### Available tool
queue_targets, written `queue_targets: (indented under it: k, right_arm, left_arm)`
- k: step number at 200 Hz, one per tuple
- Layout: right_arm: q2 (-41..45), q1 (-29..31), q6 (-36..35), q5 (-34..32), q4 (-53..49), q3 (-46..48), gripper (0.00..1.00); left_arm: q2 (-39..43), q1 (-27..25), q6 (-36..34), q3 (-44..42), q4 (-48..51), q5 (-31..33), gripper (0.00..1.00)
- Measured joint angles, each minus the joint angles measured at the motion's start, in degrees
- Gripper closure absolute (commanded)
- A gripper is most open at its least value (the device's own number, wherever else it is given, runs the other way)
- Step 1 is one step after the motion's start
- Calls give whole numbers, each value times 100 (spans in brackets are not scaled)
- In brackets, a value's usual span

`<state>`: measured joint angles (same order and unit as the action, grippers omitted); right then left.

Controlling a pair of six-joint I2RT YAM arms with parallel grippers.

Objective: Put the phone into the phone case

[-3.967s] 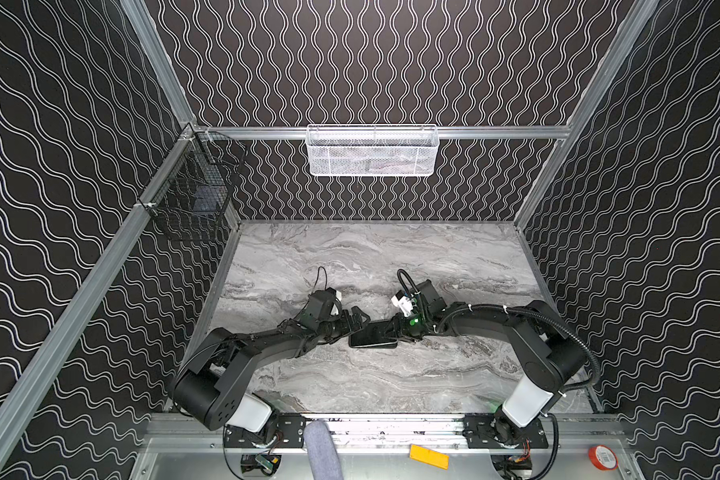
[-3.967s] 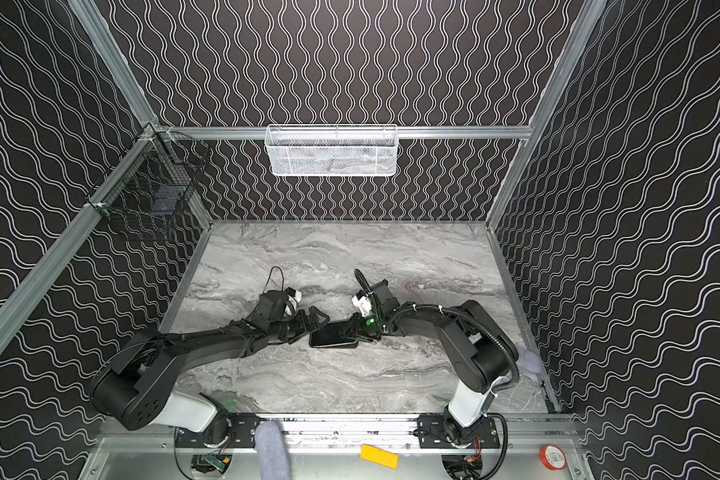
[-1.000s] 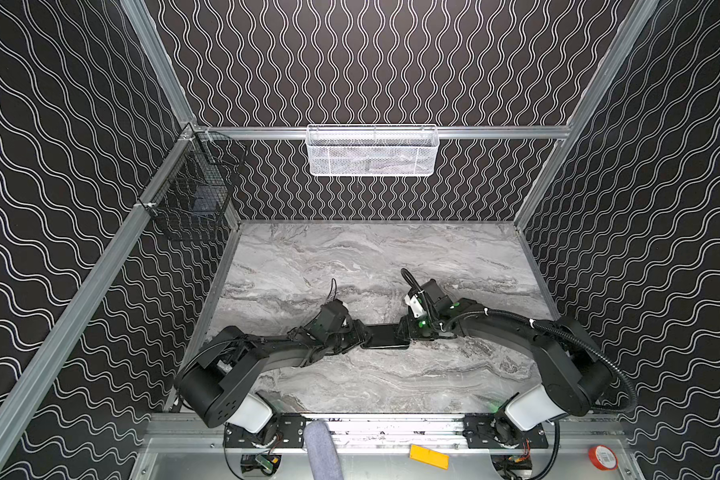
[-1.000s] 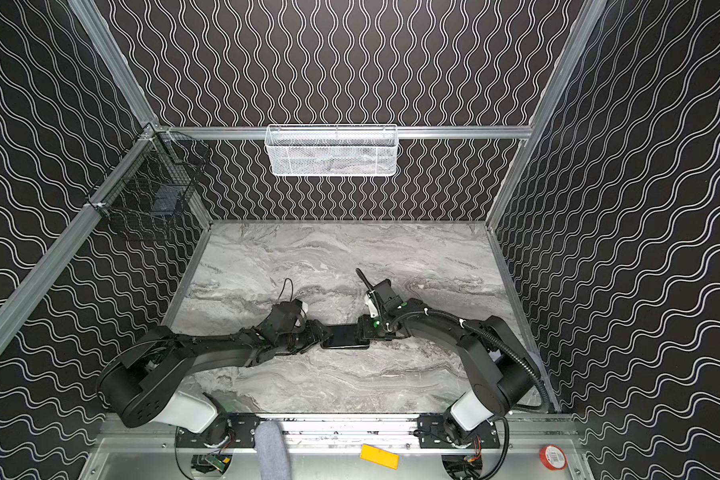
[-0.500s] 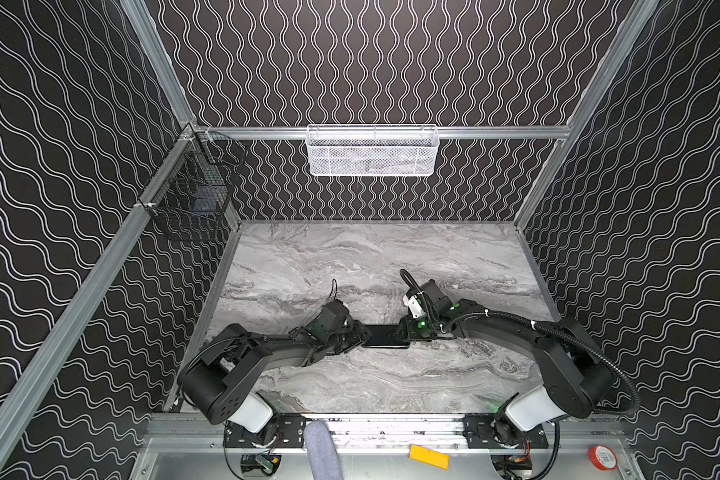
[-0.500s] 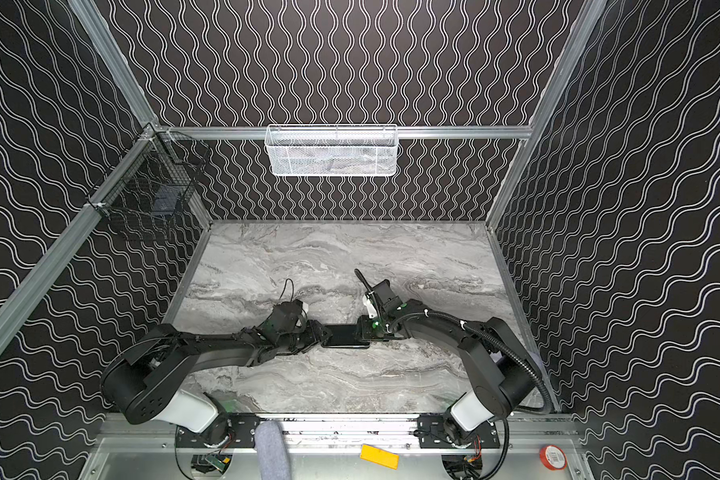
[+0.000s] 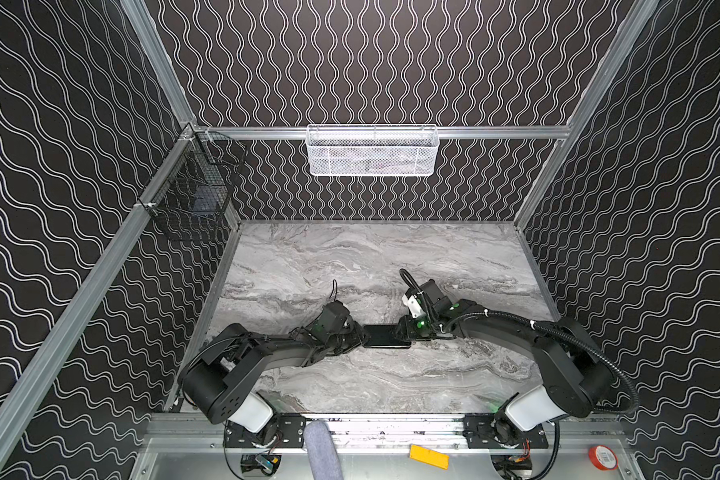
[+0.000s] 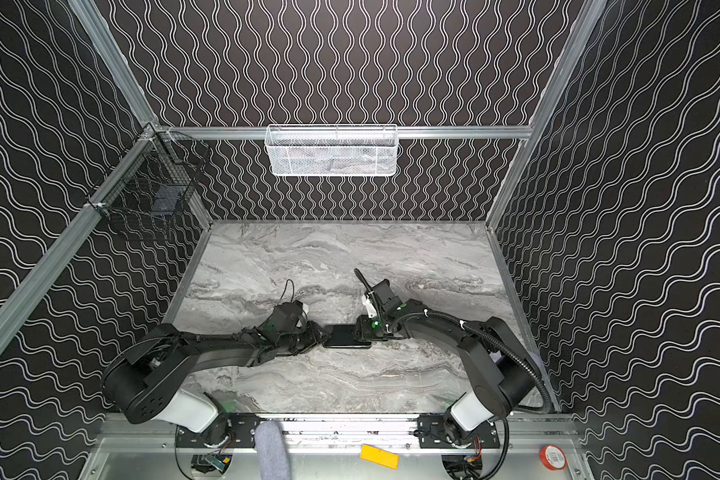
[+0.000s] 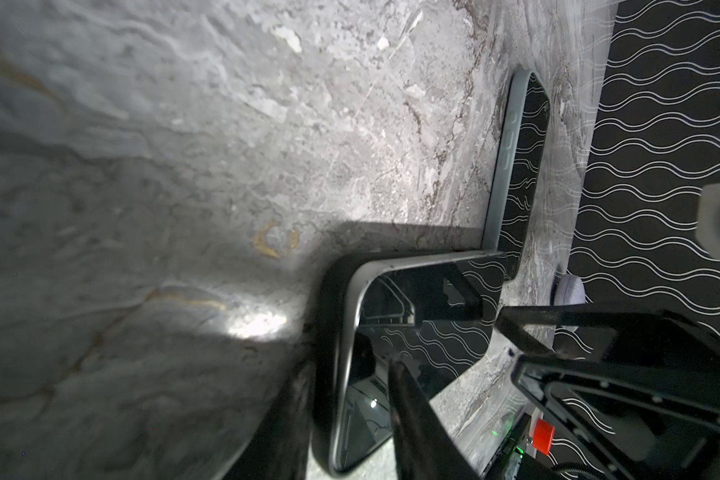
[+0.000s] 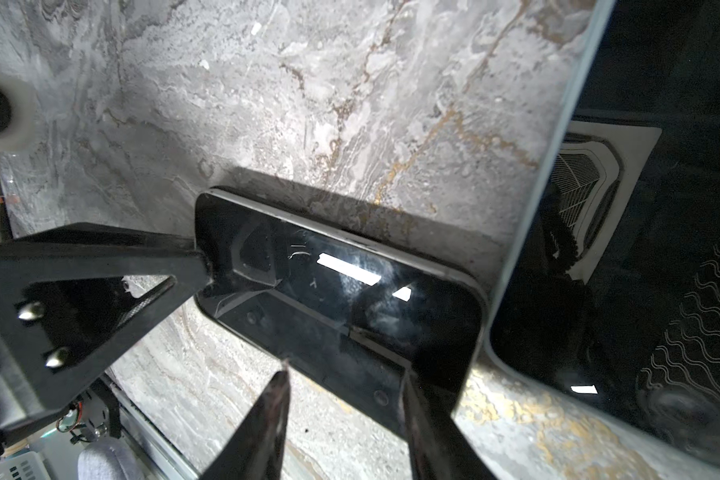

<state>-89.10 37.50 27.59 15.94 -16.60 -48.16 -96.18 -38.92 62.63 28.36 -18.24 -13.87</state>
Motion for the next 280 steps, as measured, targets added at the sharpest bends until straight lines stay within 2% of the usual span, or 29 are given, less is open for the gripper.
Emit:
queue_targets:
  k: [19,34,49,58,71,104,138,201,253,280]
  right_arm:
    - [61,0,-2,-28,0,-4,51]
    - [96,0,-2,-63,-2,-9,51]
    - [122,0,-4,-83,-11,-9,50]
    - [144,0,-7,-109,-17,-9,50]
    - [179,-2,-22,-153,-42,-24,49]
    - [238,-2,-31,-262,-164,-72,45]
    - [197,-22,-48,-431,-247,-101,43]
    - [-87,-129,-68,-595,-251,-254,42]
    - [-212,-151,-70,-544,-208,-195,42]
    - [-291,-142,-66,-439,-164,-146,42]
  left_arm:
    - [9,0,0,-31,17,37,81]
    - [11,0,0,-33,31,59,81]
    - [11,0,0,-52,35,98,75]
    - [24,0,0,-63,33,96,66]
    - [76,2,7,-70,15,96,59]
    - [201,74,2,-96,37,101,50]
    - [227,175,-177,50,249,116,49]
    - [-273,256,-450,387,129,-55,49]
    - [-354,269,-455,387,-11,-140,55]
    - [-343,271,-461,385,28,-142,53]
